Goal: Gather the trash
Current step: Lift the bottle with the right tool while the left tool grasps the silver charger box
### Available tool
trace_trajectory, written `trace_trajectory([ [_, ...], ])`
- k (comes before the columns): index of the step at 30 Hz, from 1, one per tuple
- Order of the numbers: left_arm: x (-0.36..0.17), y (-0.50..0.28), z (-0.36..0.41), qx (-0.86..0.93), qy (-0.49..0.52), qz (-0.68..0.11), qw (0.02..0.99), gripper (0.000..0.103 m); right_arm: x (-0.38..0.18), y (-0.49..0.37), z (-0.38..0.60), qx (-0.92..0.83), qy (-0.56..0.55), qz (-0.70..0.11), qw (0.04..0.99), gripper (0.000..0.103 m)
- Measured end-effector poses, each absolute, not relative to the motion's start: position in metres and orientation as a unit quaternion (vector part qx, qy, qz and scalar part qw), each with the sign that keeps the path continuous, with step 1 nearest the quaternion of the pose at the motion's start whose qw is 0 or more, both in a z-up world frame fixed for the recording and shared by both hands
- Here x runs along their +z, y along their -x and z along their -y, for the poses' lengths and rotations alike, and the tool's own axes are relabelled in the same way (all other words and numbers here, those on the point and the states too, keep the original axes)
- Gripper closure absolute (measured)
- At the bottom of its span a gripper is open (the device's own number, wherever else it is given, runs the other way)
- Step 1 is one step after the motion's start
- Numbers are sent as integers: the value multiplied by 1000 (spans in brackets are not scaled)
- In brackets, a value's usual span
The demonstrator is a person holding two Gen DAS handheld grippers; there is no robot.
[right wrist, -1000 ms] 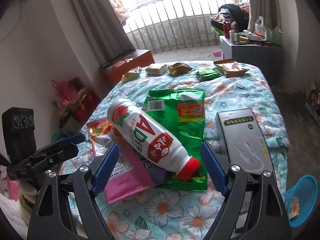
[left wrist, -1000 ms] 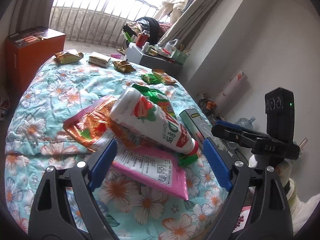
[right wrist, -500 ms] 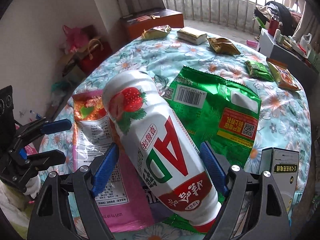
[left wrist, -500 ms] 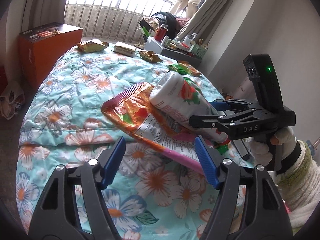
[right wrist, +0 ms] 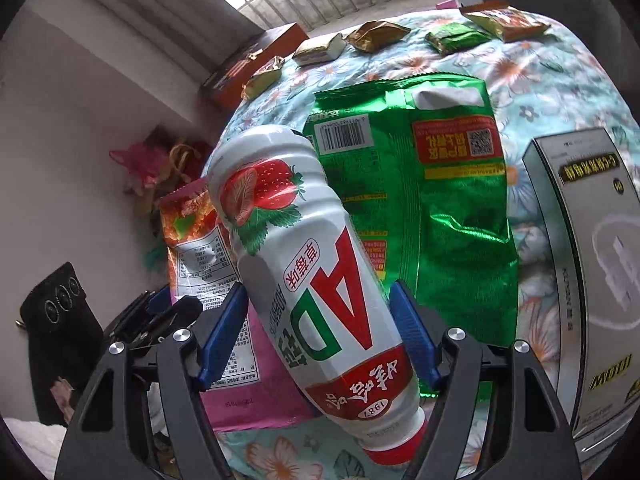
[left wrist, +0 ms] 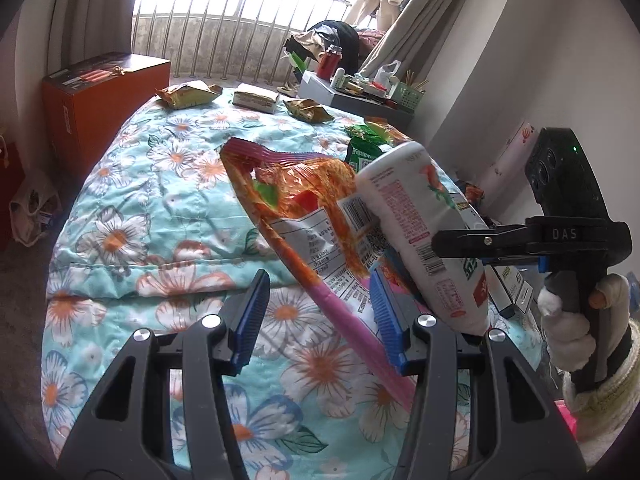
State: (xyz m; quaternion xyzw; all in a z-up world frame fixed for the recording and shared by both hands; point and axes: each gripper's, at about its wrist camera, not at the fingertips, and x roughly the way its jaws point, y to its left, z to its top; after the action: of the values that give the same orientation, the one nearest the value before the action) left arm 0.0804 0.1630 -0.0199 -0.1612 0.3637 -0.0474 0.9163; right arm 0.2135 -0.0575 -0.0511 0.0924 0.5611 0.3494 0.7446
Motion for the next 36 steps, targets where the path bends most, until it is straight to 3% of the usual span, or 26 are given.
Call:
trace_trajectory([
  [17,31,-91,-103,-113,138,-332,926,53,-58,-159,224,323,-351,-498,724,38],
  [21,32,-115,-69,-163,147,-351,910,45,-67,-144,254,318,-389,-481,719,39],
  [36,-41,-225,36,-238,285,-514,773,38,-71,-99,336,308,-434,-432,728,40],
])
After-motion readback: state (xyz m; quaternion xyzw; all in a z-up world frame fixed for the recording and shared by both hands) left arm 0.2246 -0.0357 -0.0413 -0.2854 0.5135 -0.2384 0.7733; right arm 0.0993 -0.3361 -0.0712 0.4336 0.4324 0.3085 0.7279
